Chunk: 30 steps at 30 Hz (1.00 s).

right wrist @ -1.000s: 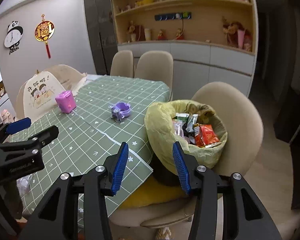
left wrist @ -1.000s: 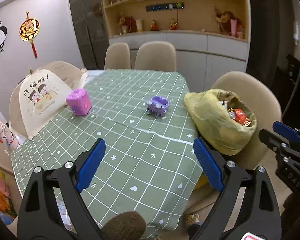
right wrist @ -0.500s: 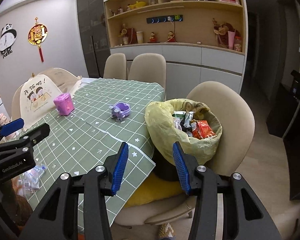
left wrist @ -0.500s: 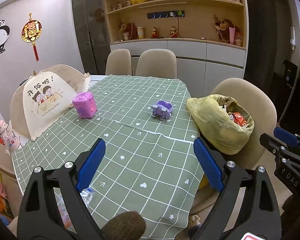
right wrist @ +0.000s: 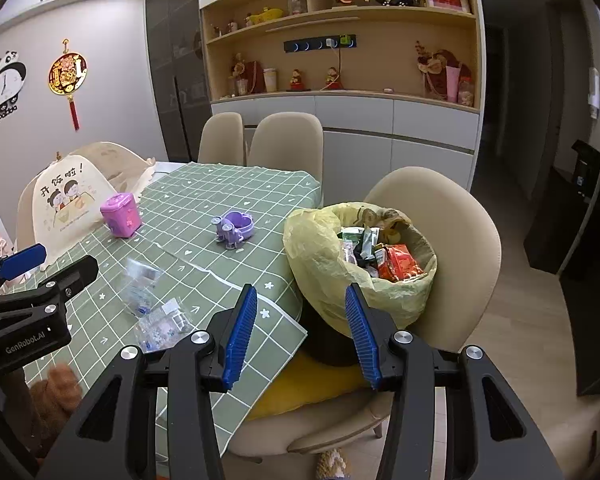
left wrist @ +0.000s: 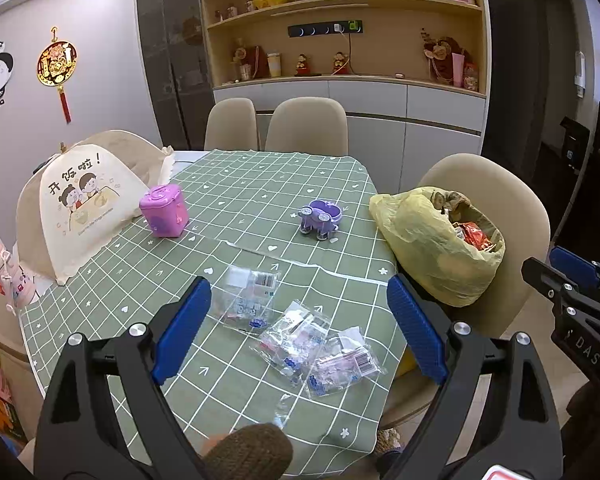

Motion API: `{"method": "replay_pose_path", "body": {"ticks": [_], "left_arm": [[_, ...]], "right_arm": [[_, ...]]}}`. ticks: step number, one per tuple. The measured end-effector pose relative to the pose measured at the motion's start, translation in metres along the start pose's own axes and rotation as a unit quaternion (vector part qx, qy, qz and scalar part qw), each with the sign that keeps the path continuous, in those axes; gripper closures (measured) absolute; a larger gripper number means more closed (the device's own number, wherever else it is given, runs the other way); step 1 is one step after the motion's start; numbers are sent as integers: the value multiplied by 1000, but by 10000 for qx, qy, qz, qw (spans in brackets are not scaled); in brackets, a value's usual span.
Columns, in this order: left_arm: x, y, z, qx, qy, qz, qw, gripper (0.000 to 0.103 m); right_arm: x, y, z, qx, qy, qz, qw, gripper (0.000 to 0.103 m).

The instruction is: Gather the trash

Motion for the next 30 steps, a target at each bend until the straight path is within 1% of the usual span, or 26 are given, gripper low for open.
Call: {"method": "replay_pose_path", "body": {"ticks": [15,30], "left_arm": [[-1,4,7,-16,-36,40,10000,18],[3,0,12,7,31,63,10000,18]], "right_arm": [[5,1,4,4,-50,38,10000,59],[6,-4,3,49,59,-10,10000,59]]}}
Point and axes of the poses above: each gripper's, at about its wrist camera, not at the fingertips, and x roughly the way its jaws point, z to its left, y to its underside, the point moved 5 cm from there along x, roughly the way its jaws point, and after that the axes turned 5 degrees about x, right-handed, at the moved point
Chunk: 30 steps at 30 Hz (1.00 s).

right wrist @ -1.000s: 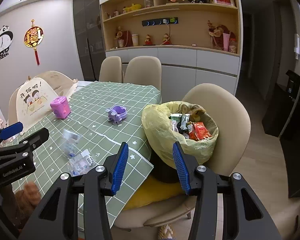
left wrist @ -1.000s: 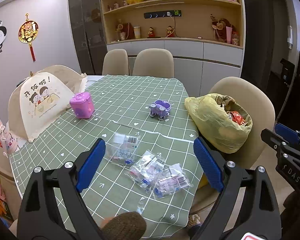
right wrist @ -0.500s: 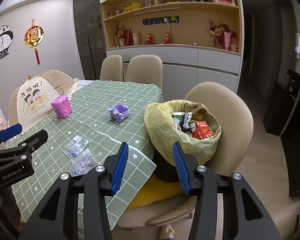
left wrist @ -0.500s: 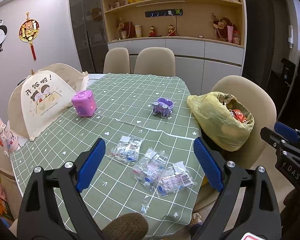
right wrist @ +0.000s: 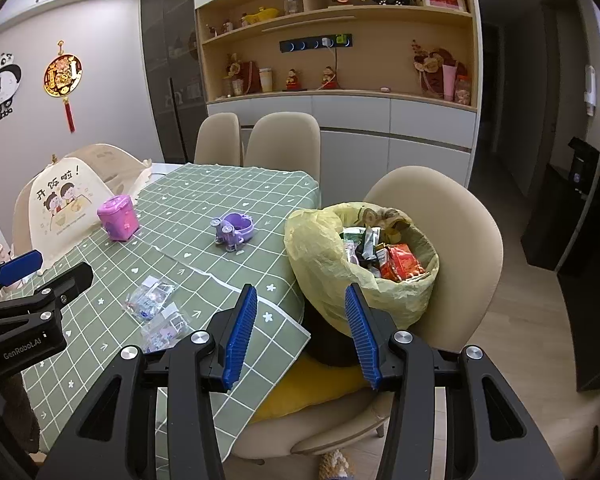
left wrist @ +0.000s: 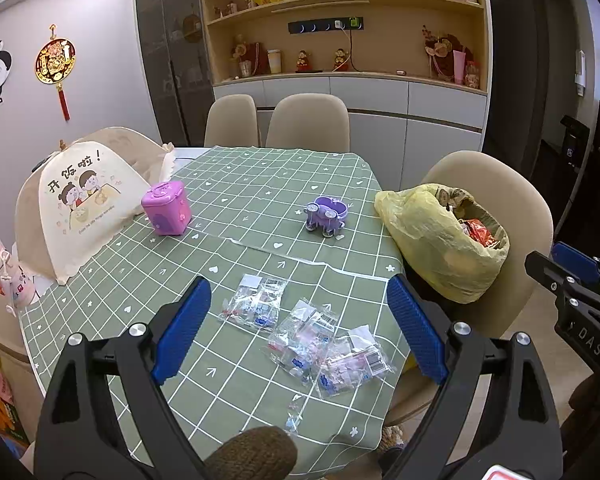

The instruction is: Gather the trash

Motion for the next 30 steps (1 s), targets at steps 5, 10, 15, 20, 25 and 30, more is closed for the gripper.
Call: {"method": "replay_pose_path", "body": {"ticks": [5,10,15,20,25,30], "left_arm": [[2,-1,0,18,37,23,10000,18],[3,-1,0,10,42,22,10000,18],[4,-1,0,3,43,21,10000,18],[5,0,0,9,45,17,10000,18],[4,-1,0,7,44,22,10000,18],[5,0,0,5,41,17,10000,18]], "right_arm": [[1,0,0,2,21,-6,10000,59],[1,-2,-2,28,44,13,10000,59],[2,-1,-2,31,52,15,10000,59],[3,-1,-2,31,51,17,10000,59],[4,1,-1,30,46,28,10000,59],[4,0,-1,33,49,30,10000,59]]}}
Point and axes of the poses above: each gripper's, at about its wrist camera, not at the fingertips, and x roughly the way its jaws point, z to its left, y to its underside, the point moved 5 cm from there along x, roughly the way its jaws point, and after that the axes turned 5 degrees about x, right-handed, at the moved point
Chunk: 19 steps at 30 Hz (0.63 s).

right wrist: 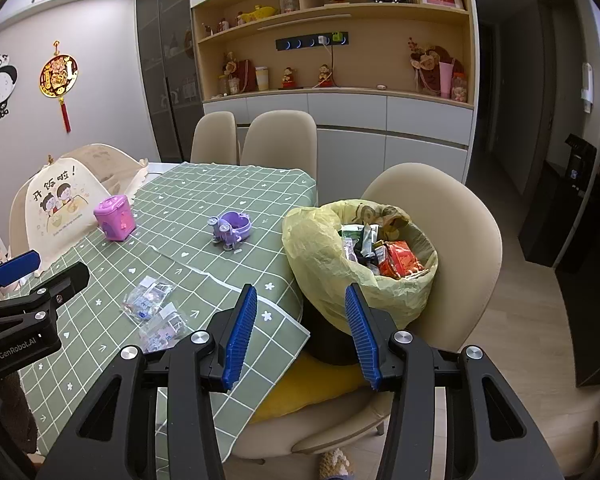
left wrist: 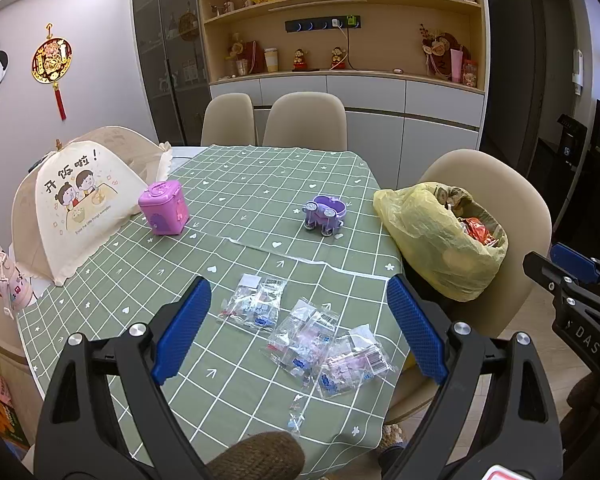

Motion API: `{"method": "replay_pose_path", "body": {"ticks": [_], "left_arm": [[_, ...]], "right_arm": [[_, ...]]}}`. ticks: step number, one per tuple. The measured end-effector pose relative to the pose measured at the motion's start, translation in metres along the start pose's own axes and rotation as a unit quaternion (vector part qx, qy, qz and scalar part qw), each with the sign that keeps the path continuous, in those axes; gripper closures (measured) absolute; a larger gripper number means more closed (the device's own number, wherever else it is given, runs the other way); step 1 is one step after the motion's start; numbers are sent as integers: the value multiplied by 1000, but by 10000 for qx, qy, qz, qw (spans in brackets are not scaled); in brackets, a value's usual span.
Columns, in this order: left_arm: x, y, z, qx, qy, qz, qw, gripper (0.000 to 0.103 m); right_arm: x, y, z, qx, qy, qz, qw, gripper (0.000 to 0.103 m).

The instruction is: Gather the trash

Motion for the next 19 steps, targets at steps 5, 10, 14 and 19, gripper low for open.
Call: {"method": "replay_pose_path", "body": {"ticks": [5,10,14,19], "left_arm": [[1,0,0,-26,15,28,10000,18],[0,3,-2,30,82,-22,10000,18],[9,4,3,4,152,100,9998,18],[72,20,81,-837,-214,692,9939,18]], "right_arm": [[0,0,0,-4,-5,2,10000,59],[2,3,3,-12,-10,63,10000,59],[9,6,6,4,-49,207,9998,59],[42,13,20,-337,-299,755,9961,58]]}}
Point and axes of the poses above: each gripper's, at about its wrist camera, not at the fingertips, and x roughly the way its jaws point, z to its left, y to its underside, the point moved 5 cm from there along x, roughly the way its jaws point, and after that the axes turned 5 degrees about x, right-handed, at the moved point
